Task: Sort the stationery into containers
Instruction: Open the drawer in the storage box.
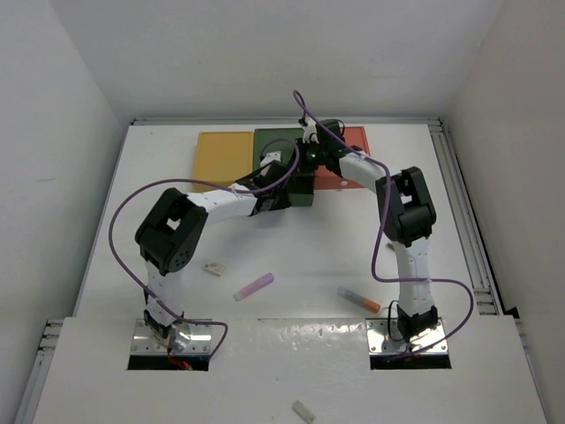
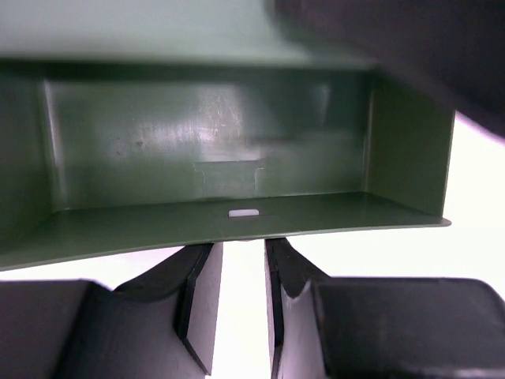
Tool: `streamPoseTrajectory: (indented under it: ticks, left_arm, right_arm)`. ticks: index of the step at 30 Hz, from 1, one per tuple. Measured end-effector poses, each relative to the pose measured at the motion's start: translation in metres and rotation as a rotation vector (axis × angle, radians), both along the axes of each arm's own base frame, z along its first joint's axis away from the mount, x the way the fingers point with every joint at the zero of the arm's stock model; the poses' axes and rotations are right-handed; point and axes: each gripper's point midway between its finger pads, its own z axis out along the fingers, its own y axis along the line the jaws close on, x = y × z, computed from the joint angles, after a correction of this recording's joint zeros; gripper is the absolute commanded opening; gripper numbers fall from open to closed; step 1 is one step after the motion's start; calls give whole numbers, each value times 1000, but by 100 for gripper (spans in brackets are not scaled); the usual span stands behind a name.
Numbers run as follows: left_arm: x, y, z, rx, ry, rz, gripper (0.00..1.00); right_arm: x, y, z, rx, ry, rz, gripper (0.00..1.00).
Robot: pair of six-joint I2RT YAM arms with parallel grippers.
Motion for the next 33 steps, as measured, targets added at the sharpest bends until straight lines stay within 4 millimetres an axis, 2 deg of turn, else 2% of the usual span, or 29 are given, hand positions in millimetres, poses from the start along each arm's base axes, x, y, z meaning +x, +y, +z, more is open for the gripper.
streamPoseTrajectory:
  ticks: [19,20,21,23,24,26,29,33]
  left_arm:
    - [-73,2,-3,-13,82,-62,1]
    - [-76,2,-3,-12,83,-66,5]
    - [-79,2,-3,-11,84,-71,21]
    - [-83,2,-4,-11,87,-78,34]
    - [-84,2,-4,-12,88,-81,46]
    - [-89,-1,-5,-25,104,-107,56]
    - [-97,-10,-4,-48,123,-154,64]
    - [-103,-12,-2,-40,129,-198,66]
  right_arm:
    - [7,1,0,-5,-23,-4,0]
    - [7,1,0,-5,-24,-4,0]
    - [7,1,0,-6,-25,-4,0]
    - [7,1,0,-8,-27,-4,0]
    - [7,1,0,-10,-29,-4,0]
    - [7,2,0,-13,-32,-3,0]
    - [8,2,0,-15,-35,-7,0]
    - [9,2,1,-16,-38,-9,0]
